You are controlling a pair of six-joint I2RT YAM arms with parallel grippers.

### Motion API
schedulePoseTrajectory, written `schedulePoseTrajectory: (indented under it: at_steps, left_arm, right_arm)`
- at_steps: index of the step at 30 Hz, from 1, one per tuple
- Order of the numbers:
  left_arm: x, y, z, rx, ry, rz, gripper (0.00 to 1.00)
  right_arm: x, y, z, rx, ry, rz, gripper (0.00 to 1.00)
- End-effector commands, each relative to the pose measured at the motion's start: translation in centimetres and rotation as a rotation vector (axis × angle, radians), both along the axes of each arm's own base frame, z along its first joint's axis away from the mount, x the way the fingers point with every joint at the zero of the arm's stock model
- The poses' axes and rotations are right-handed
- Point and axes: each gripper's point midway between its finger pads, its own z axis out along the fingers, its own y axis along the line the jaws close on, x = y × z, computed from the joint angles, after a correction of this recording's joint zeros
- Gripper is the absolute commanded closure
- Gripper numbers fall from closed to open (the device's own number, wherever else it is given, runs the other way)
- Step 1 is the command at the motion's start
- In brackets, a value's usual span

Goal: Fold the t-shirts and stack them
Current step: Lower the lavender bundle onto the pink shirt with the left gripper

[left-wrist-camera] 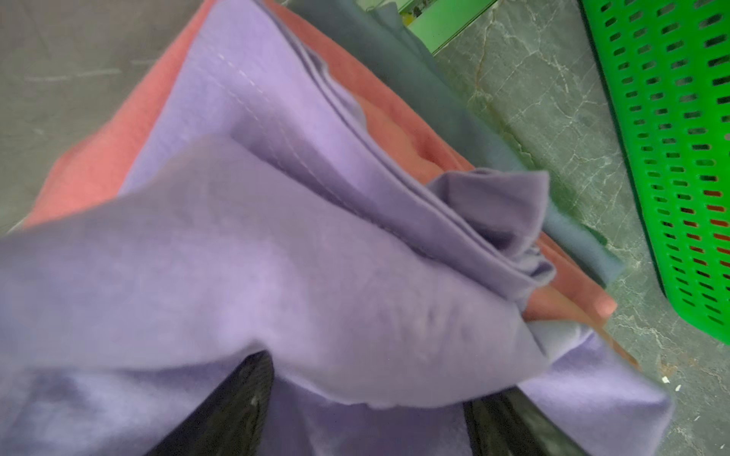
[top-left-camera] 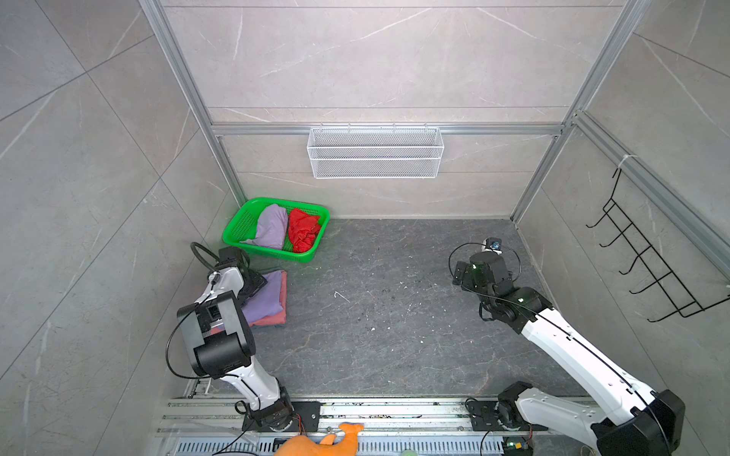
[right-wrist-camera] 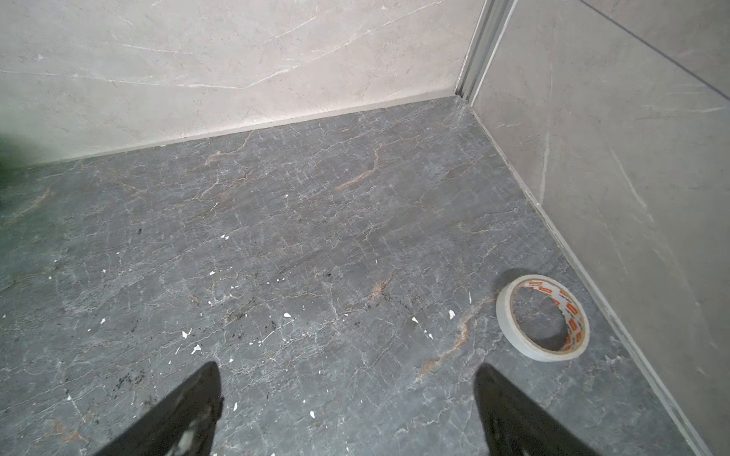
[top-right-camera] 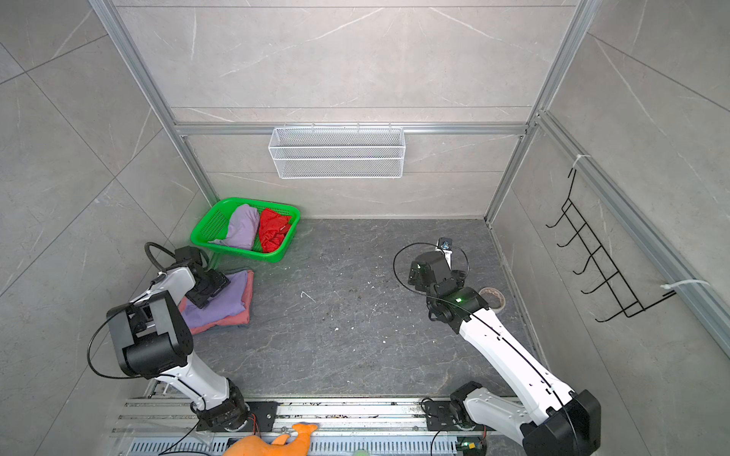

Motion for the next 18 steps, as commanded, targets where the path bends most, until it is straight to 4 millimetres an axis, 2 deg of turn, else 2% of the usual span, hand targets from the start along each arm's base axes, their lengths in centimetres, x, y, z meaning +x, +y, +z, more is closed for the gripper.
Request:
schedulePoseTrajectory:
  at_steps: [1, 5, 7, 18]
  left_arm:
    - [0.7, 0.7, 4.2, 0.048, -0.109, -0.002, 0.24]
    - [1.0, 1.1, 8.3, 0.111, -0.186, -0.02, 0.24]
    - [1.3, 1.5, 9.0, 0.142, -0.199, -0.027, 0.23]
    - [4.3, 3.5, 5.2, 0.164, -0.206, -0.049, 0.24]
  right_arm:
    - [-0.3, -0.7, 1.5, 0.006, -0.028, -0.03, 0.0]
    - [-0.3, -0.7, 1.5, 0.006, -0.027, -0.03, 0.01]
    - [-0.2, -0.6, 1.4, 0.007, -0.027, -0.03, 0.0]
    - [-0.3, -0.3, 0.9, 0.029, -0.008, -0.025, 0.0]
